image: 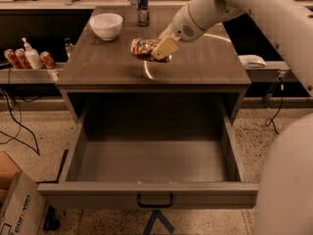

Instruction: Pick orange can from top drawer and place on counter

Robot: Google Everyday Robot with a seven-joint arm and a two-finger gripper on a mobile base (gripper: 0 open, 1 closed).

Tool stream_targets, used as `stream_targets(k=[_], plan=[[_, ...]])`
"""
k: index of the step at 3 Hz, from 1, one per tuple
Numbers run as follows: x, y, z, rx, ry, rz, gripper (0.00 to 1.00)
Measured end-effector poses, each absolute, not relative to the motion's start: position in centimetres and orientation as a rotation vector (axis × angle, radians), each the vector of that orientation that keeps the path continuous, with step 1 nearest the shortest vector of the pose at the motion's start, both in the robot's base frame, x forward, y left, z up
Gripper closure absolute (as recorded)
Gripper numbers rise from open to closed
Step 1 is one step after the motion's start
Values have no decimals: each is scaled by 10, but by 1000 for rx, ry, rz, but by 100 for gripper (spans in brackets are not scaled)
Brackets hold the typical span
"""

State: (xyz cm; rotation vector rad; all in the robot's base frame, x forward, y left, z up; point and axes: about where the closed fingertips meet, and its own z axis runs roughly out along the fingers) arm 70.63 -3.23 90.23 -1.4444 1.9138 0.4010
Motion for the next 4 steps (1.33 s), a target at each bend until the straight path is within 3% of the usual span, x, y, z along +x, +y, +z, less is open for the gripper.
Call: stream_targets(k=[1,4], plan=[[728,-39,883,-1412,1983,386,84],[739,-37,863,-1408,2036,422,14]])
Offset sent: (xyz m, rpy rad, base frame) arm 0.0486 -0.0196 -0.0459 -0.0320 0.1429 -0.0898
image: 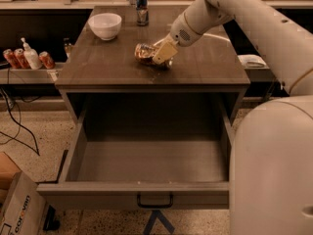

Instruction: Pick orange can from top drawer and place on counter

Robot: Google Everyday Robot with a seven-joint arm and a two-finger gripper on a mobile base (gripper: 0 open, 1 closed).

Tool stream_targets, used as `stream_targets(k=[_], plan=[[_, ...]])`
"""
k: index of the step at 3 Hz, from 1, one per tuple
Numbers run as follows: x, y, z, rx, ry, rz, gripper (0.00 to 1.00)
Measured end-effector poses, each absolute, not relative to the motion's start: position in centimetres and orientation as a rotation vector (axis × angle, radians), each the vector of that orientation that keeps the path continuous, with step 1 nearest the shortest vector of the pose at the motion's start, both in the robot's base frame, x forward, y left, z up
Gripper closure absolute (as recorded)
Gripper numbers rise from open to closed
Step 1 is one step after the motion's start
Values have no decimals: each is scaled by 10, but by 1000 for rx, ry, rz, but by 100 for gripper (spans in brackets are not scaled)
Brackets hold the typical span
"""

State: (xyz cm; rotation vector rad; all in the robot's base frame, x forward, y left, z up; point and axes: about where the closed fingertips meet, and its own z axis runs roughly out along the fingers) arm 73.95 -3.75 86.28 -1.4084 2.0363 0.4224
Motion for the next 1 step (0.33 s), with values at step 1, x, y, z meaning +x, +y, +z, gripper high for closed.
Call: stream_targets(k=[1], plan=[[740,-35,860,-1412,2037,426,0]])
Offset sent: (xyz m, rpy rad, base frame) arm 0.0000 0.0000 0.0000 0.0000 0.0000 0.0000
